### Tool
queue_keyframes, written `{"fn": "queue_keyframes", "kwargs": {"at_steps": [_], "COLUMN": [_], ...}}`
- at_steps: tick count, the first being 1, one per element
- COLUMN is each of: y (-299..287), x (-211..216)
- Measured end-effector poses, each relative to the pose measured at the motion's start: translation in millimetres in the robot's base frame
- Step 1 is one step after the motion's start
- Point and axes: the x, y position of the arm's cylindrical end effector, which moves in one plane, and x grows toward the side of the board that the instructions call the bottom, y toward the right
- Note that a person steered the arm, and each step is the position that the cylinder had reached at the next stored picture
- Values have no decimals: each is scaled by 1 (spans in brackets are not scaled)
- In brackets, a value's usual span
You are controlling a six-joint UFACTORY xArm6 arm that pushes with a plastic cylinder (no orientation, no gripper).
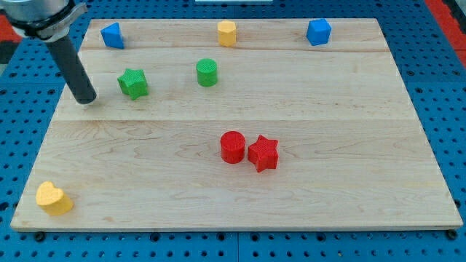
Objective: Push the green star into the green circle
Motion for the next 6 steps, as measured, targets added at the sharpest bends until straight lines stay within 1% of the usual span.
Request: {"fn": "queue_keyframes", "kwargs": {"at_steps": [1, 2, 3, 4, 5, 6], "y": [50, 88, 100, 41, 44, 91], "x": [-6, -32, -48, -48, -75, -92]}}
